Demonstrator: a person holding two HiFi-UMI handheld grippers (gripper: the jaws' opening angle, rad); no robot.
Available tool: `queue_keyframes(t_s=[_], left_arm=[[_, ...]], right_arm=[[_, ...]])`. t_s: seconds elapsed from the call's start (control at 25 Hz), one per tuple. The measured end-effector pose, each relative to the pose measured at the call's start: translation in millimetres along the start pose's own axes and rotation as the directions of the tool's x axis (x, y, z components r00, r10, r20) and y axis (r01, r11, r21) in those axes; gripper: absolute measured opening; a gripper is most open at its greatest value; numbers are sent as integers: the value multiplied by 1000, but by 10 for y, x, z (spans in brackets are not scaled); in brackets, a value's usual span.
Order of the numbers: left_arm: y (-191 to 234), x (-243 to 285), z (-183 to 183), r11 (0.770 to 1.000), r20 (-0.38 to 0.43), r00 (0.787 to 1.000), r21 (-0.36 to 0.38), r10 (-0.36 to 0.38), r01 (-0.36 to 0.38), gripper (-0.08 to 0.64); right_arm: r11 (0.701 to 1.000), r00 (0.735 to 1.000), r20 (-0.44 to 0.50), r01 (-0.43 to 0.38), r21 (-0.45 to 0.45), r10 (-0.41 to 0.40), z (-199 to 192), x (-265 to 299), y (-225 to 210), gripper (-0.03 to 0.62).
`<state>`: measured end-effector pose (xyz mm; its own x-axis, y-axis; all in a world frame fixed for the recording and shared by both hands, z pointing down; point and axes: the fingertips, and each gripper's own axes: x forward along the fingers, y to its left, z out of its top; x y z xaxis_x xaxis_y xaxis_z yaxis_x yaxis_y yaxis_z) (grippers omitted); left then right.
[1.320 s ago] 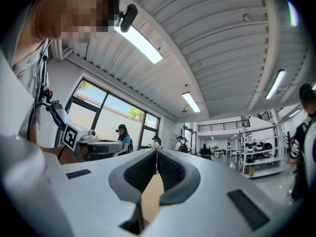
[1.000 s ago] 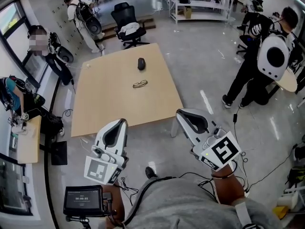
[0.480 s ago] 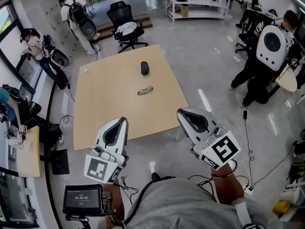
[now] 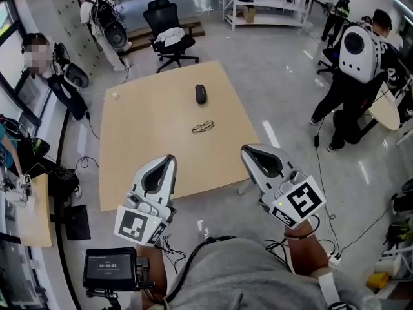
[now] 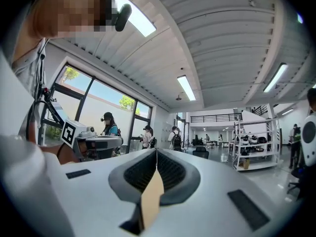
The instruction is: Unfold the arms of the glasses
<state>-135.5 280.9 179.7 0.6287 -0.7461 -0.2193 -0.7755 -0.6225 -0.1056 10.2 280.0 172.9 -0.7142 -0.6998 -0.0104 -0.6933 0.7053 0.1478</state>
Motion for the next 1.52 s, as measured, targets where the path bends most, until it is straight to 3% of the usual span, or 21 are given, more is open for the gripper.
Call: queue_keyframes(t_s=[0.24,0.76,1.24,1.52], left_arm=[[346,81,-178,1000,-26,1000,-8,3,-4,5],[1157,867,-470,996,-65,994,31,86,-84,5],[1882,1811,-1122,993,-145,984,-29,108,-113,5],[2232,2177,-1699,988,-214,969,-74,120,-138,5]], right_arm=[[1000,1000,-10,-1,8,2,-94,393,-107,8],[996,997,0,-79,32,79,-337,1433,-994,8],[988,988,-75,-128,86,134,-798,2413,-1855,8],[983,977,-150,-130,131,149,-1315,2852,-2226,8]])
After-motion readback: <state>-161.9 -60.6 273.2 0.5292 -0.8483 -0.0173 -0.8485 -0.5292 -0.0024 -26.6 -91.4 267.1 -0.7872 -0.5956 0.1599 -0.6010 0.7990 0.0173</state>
